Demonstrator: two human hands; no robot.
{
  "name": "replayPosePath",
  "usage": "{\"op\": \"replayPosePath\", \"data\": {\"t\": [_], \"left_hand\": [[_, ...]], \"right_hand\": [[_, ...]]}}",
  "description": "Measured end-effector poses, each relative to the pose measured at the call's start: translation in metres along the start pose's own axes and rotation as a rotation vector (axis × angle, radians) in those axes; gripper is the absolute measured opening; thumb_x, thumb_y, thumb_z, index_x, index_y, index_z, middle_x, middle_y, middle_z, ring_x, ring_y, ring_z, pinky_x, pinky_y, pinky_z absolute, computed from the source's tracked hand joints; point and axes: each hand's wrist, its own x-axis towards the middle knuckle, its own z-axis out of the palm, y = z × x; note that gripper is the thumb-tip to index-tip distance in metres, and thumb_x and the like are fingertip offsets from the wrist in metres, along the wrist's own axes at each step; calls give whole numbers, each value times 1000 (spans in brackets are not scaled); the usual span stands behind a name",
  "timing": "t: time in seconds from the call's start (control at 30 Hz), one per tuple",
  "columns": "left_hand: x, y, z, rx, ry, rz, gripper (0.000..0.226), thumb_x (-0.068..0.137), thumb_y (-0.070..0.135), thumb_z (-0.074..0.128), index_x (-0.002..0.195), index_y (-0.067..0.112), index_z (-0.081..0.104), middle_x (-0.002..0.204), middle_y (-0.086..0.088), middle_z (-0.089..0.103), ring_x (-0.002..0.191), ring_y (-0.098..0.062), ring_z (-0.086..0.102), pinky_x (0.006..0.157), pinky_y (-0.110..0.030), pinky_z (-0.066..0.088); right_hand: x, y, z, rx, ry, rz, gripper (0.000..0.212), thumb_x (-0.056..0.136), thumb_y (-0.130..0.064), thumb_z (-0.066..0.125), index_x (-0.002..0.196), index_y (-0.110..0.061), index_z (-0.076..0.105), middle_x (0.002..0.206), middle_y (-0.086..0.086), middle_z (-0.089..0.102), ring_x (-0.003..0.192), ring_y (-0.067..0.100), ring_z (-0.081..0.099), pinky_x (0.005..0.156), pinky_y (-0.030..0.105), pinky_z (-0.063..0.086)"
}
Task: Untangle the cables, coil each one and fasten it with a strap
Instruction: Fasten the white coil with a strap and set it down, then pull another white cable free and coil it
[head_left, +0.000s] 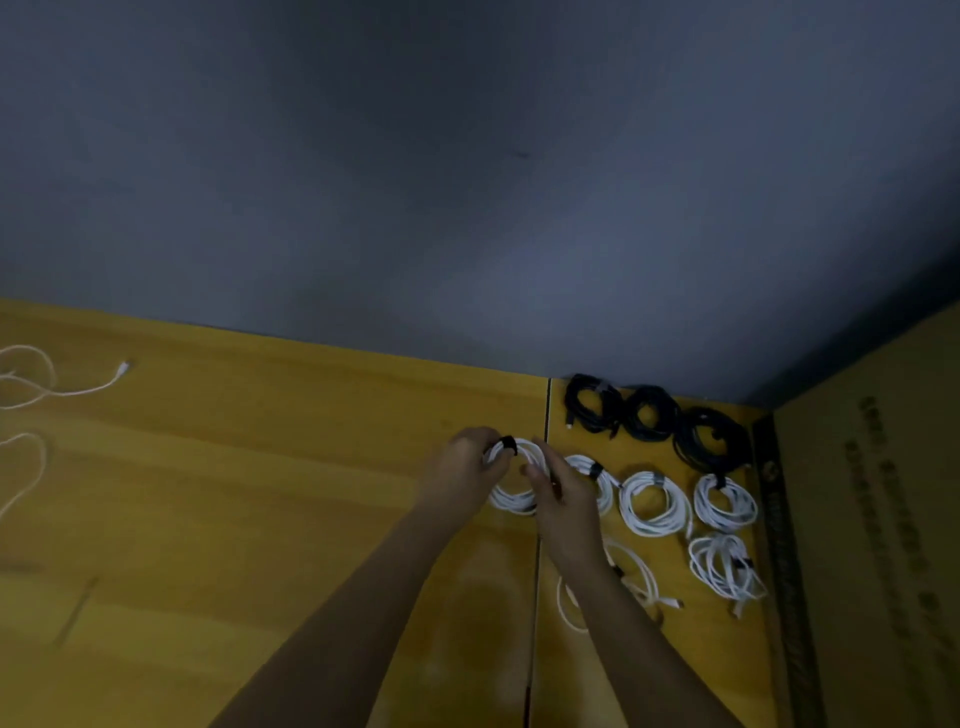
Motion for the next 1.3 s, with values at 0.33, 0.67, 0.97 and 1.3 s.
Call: {"op": "replayPosePath", "data": {"t": [0.33,0.67,0.97,1.3], "left_hand": [[96,-59,7,69,-106,-98,38,97,40,49,127,17,55,126,-2,56,101,-21,61,83,-34,48],[111,-80,11,88,-140,-100,30,100,29,46,126,18,56,124,-1,57,101,-21,61,80,-32,49],[97,-86,1,145,-121,-116,30,102,26,40,127,19,54,125,-3,54,96,-23,62,75,-33,50],[39,-71,-37,208,50,-140,29,101,19,40,125,14,56,120,-8,59,100,-26,60,77,-36,49]], "right_hand": [[119,31,25,-71,315,66,33,97,-21,53,126,-6,59,111,14,67,100,27,61,74,27,43],[123,37,20,-779,228,48,62,93,-40,55,145,-11,36,139,15,42,125,35,38,98,40,37],[137,41,18,-835,126,-1,36,92,-20,59,128,-13,56,128,13,45,118,33,42,89,39,41],[94,12,14,-781,97,-125,31,95,-17,52,125,-10,59,132,12,48,119,34,42,90,42,43]]}}
